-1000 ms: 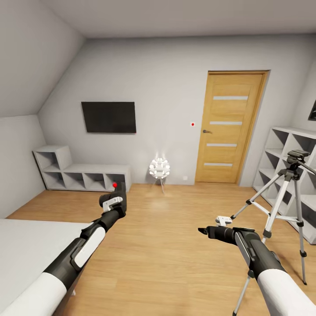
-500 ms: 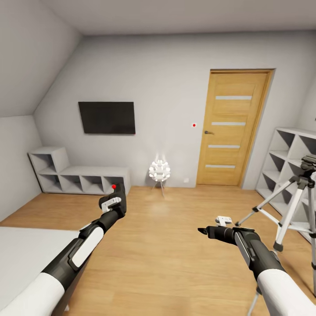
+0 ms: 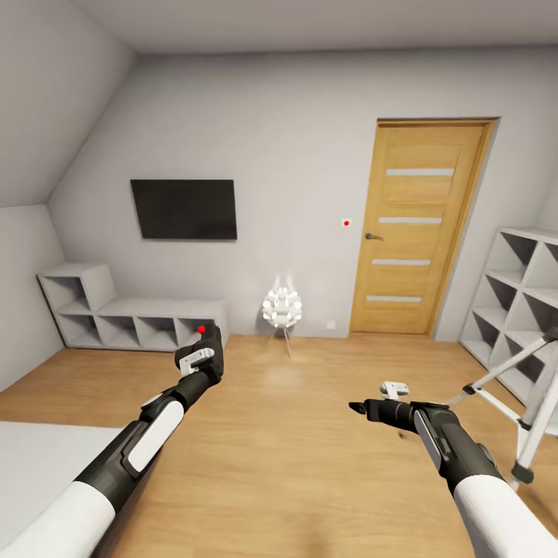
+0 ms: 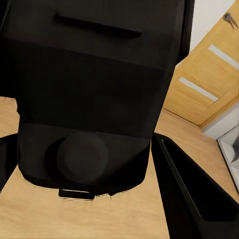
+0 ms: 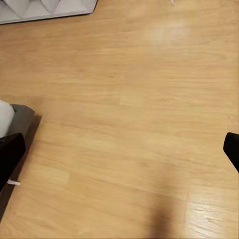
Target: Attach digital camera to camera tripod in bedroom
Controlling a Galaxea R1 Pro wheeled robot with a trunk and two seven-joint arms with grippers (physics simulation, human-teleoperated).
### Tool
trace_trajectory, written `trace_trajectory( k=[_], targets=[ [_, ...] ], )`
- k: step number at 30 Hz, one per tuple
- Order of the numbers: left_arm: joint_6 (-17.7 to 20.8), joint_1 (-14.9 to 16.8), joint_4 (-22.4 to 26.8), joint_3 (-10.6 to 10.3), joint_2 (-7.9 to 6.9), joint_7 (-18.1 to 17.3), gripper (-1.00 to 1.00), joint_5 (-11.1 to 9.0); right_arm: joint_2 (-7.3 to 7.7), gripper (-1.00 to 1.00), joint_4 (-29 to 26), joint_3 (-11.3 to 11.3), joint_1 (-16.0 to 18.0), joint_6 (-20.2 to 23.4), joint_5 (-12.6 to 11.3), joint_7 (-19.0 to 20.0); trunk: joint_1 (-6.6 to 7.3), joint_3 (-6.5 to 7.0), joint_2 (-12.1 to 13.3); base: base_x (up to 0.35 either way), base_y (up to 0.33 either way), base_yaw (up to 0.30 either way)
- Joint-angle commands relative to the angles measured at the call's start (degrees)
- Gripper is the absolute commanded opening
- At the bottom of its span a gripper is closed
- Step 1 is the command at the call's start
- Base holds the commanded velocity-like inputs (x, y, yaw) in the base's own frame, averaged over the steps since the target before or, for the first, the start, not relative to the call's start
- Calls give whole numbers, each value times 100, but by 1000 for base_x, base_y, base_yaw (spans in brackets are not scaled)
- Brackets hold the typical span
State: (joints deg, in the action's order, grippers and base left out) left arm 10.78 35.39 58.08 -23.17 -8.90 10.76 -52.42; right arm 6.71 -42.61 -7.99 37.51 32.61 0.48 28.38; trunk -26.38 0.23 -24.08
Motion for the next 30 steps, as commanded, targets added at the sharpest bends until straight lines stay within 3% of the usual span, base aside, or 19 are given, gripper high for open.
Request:
trace_trajectory(
  k=[1, 17, 22, 26, 30],
  targets=[
    [12, 3, 12, -11, -7, 35, -100, -43, -3, 100, -7, -18, 2, 34, 7, 27, -6, -2, -4, 337, 0, 0],
    [48, 3, 28, -37, -16, 41, -100, -58, -3, 100, -3, -15, 2, 43, 5, 26, -6, -2, -4, 337, 0, 0],
    [217, 3, -91, 6, -33, 52, -100, -90, 4, 100, 73, -22, 2, 31, 0, 19, -6, -2, -4, 300, 0, 0],
    [281, 3, -793, 18, -40, 66, -100, -75, 56, 100, 692, -8, 2, -137, 160, -31, -6, -2, -4, 83, 0, 0],
    [259, 3, -1868, -22, -9, 104, -100, -65, 99, 100, 1583, -9, 2, -562, 381, -227, -6, -2, -4, 18, 0, 0]
  ],
)
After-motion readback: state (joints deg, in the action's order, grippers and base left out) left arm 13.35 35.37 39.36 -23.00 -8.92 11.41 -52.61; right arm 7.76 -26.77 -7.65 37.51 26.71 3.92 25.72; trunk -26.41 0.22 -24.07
